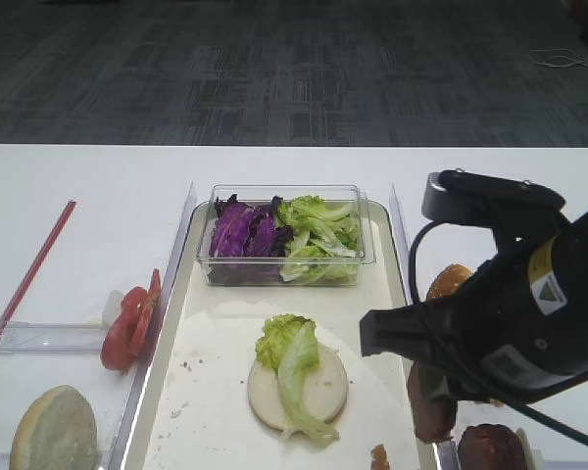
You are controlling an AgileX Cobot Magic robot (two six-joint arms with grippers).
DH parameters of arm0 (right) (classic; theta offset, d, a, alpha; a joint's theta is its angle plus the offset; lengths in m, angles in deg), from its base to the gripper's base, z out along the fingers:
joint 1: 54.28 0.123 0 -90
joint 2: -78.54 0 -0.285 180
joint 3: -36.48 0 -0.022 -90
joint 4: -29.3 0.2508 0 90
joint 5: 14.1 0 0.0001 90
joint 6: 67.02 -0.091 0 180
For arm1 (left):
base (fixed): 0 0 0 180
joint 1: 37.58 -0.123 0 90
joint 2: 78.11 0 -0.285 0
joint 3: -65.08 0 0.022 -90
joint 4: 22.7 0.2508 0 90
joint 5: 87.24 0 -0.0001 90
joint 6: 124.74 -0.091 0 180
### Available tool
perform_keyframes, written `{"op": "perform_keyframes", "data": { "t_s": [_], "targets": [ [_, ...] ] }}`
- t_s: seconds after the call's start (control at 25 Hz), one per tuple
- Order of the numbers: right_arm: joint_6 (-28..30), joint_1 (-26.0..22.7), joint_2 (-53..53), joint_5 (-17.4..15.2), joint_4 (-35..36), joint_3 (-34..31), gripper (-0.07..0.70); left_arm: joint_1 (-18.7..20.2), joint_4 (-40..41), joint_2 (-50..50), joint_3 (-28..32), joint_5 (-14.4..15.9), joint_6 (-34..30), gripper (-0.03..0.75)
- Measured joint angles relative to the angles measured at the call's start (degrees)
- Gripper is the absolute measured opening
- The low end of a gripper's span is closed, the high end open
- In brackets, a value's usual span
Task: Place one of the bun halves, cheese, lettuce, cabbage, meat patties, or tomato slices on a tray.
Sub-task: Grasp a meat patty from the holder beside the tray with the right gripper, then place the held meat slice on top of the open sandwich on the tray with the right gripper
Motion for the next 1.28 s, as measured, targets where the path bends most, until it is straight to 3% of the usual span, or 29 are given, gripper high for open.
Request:
{"op": "perform_keyframes", "data": {
  "t_s": [0.48,0.76,0.96,1.12,1.28],
  "targets": [
    [17.21,0.0,9.25,12.41,16.8,0.02,0.092,0.0,0.0,0.0,0.0,0.0,0.0,0.474],
    [29.05,-1.84,14.11,13.78,27.11,3.54,0.092,0.0,0.0,0.0,0.0,0.0,0.0,0.474],
    [47.87,-8.42,16.49,10.41,45.47,4.04,0.092,0.0,0.0,0.0,0.0,0.0,0.0,0.474],
    [65.3,-13.06,18.73,4.61,62.18,4.04,0.092,0.0,0.0,0.0,0.0,0.0,0.0,0.474],
    [75.4,-16.62,22.25,-0.21,71.13,4.08,0.091,0.0,0.0,0.0,0.0,0.0,0.0,0.474]
  ]
}}
